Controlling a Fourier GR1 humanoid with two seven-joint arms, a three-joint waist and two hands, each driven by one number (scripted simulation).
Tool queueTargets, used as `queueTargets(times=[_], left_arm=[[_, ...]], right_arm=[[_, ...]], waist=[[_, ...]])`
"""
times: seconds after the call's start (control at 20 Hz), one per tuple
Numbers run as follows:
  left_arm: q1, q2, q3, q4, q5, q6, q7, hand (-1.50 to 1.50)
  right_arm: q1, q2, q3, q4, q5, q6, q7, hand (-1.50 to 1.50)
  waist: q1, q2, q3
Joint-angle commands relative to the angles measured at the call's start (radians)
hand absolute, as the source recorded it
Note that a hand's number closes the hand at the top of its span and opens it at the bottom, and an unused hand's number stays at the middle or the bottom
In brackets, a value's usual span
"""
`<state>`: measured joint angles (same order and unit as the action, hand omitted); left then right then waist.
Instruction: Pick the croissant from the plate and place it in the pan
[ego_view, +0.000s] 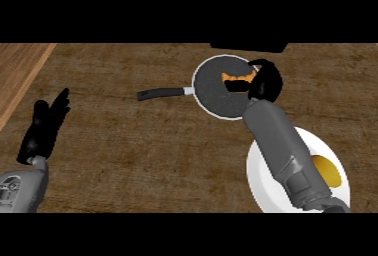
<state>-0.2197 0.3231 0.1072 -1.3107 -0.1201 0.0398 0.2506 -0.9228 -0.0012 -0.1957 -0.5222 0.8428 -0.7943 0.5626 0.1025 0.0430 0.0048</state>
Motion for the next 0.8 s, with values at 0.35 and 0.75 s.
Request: queueTargets(times=[0.35,0.75], left_arm=[[-0.017,-0.038,-0.027,0.022,-0.02,0.016,-0.013,0.0],[0.002,0.011,0.013,0.01,0.0,-0.009,-0.005,0.0]], right_arm=[[-0.053,0.001,-0.098,0.078,-0.183,-0.187,-0.295,-1.5],[-0.051,0.001,-0.199,0.058,-0.293,-0.32,-0.469,-1.5]], waist=[[0.017,0.005,0.001],[-0.012,-0.009,-0.001]])
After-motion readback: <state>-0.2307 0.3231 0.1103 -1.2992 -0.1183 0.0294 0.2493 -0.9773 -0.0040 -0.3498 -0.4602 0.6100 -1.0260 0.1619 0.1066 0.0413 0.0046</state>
